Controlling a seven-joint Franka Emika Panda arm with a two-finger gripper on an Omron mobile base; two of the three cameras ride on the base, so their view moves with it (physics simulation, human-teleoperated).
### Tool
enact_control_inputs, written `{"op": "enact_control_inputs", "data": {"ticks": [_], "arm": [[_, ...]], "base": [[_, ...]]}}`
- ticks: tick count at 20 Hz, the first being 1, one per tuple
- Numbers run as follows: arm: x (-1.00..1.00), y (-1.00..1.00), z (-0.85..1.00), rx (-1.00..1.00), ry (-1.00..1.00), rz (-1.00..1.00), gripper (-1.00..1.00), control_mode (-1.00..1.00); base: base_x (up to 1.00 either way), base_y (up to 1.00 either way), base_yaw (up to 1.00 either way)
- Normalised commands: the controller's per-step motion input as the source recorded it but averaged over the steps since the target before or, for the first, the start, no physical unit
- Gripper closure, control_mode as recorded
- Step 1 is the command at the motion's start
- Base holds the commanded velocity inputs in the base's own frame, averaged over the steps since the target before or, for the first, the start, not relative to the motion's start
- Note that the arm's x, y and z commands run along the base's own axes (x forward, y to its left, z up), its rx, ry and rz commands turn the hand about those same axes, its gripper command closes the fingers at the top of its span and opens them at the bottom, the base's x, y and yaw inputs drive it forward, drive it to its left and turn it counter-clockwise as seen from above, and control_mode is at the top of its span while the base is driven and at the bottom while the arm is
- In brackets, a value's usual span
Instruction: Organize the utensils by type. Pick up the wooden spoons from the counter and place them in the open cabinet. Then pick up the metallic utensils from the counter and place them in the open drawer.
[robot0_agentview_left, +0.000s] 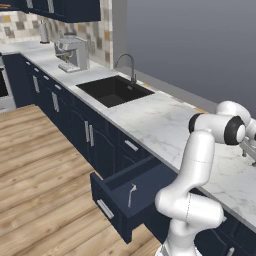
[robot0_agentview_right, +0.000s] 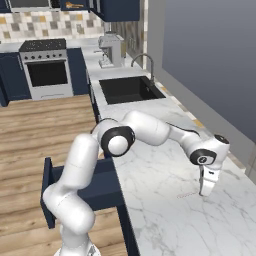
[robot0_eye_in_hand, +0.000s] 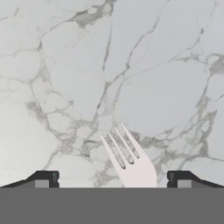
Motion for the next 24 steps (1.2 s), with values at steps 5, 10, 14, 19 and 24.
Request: {"op": "enact_control_inputs", "data": {"ticks": [5,10,14,19,24], "arm": [[0.0,0.09,-0.08,-0.05,0.0,0.0,-1.0,-1.0],[-0.13,0.06,-0.07,-0.06,-0.02,0.0,-1.0,-1.0],[-0.13,0.03,0.0,-0.01,-0.07,0.0,-1.0,-1.0],[-0.08,0.0,0.0,0.0,-0.05,0.0,-1.0,-1.0],[0.0,0.02,0.0,0.0,-0.04,0.0,-1.0,-1.0]], "base": [[0.0,0.0,0.0],[0.0,0.0,0.0],[0.0,0.0,0.0],[0.0,0.0,0.0],[0.0,0.0,0.0]]}}
